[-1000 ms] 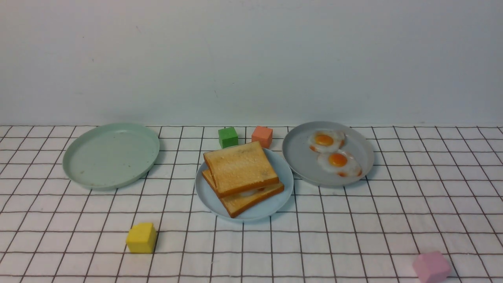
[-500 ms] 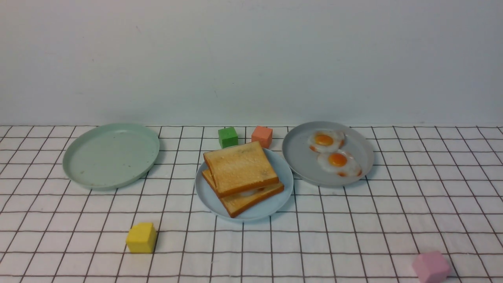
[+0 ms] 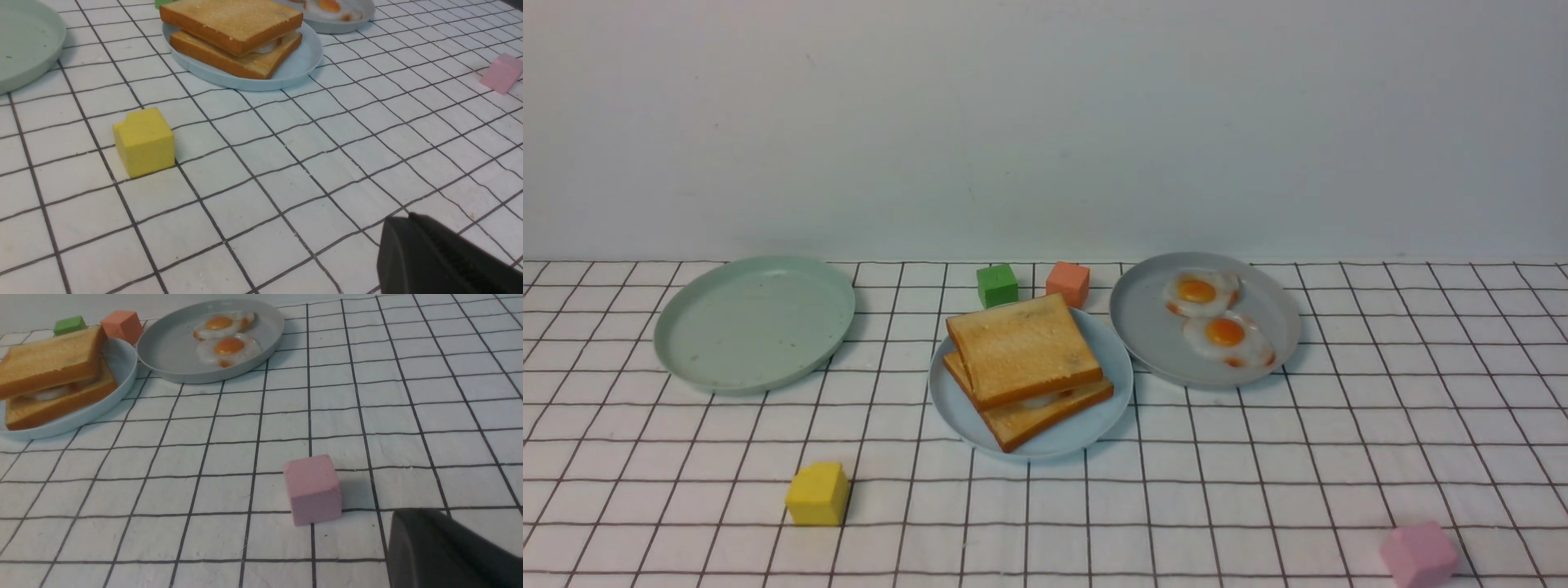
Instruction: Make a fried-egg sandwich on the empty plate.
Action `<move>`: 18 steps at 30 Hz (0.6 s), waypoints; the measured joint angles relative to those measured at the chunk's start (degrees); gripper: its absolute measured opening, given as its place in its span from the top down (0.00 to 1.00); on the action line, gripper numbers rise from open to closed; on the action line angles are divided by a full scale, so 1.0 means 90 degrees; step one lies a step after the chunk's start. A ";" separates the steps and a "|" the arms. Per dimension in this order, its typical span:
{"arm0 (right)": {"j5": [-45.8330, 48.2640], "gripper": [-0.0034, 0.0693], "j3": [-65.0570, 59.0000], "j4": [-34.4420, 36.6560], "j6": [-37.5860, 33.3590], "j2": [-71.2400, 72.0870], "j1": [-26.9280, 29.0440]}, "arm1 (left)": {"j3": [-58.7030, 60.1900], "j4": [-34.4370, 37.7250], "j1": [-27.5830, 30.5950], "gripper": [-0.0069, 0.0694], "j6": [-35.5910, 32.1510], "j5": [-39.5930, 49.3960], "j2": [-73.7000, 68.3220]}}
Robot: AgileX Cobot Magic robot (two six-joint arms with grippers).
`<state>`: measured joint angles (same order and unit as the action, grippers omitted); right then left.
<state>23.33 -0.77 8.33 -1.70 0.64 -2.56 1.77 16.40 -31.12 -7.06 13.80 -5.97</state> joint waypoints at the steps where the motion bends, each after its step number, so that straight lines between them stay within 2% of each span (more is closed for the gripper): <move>1: 0.0000 0.97 0.0000 0.0005 0.0000 0.0000 0.0000 | 0.0000 0.0000 0.0000 0.93 0.0000 0.0008 0.0000; 16: 0.0000 0.95 0.0000 0.0005 0.0005 0.0000 0.0000 | 0.0000 0.0000 0.0000 0.92 0.0000 0.0012 0.0000; 18: -0.0005 0.95 0.0000 0.0005 0.0005 0.0000 0.0000 | 0.0000 -0.0295 0.0000 0.91 0.0000 -0.0061 0.0000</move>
<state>23.29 -0.77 8.38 -1.65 0.64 -2.56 1.77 13.75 -31.12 -7.06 13.25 -5.97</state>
